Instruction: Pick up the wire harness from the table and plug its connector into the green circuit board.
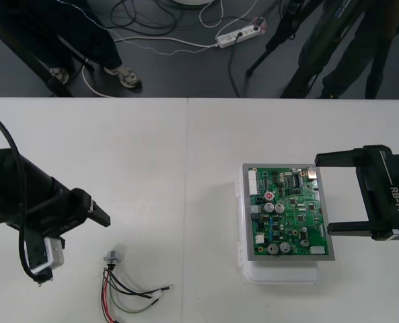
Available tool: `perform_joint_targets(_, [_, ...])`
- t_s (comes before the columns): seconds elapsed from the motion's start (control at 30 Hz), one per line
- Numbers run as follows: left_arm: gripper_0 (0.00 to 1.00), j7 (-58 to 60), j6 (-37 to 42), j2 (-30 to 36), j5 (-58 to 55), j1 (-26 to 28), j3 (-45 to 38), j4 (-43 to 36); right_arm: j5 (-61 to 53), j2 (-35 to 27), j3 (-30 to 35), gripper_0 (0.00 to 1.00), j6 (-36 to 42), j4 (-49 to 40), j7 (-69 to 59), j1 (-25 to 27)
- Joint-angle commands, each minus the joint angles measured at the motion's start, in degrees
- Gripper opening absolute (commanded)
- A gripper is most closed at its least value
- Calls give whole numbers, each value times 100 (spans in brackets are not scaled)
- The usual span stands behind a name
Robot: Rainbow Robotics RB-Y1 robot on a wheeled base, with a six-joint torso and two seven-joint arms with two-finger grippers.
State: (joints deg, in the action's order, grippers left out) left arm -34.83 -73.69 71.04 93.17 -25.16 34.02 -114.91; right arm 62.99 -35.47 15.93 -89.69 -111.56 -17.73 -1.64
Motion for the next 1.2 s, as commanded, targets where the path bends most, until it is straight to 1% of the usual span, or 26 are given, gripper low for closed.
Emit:
perform_joint_targets(0.03, [100,-305,1085,393,474,-244,509,-462,-111,225,7,100,-31,82,76,-118])
perform_joint_targets(0.13, [100,-314,1454,499,843,-314,826,-638,-111,339,7,100,-31,161,147,-118])
perform_joint_targets(0.27, [100,-349,1894,595,1362,-596,1459,-761,-111,445,7,100,-31,223,252,-118])
perform_joint_targets(0.43, [100,-384,2184,630,1810,-921,2127,-761,-111,445,7,100,-31,240,410,-127])
perform_joint_targets(0.57, [100,-393,2351,630,2118,-1334,2777,-743,-173,445,7,100,-31,407,683,-179])
perform_joint_targets(0.63, [100,-358,2438,630,2241,-1580,3137,-726,-164,436,-2,100,-31,486,1052,-241])
perform_joint_targets(0.73, [100,-314,2588,622,2302,-1817,3507,-620,-173,418,7,100,-31,530,1324,-276])
perform_joint_targets(0.9, [100,-296,2772,499,2294,-2002,3867,-233,-182,383,7,100,-31,583,1342,-320])
perform_joint_targets(1.03, [100,-296,2772,332,2302,-2019,3937,57,-226,366,7,100,-31,732,1342,-417])
perform_joint_targets(1.2, [100,-296,2772,165,2338,-2019,4008,268,-305,199,-2,100,-31,767,1307,-408])
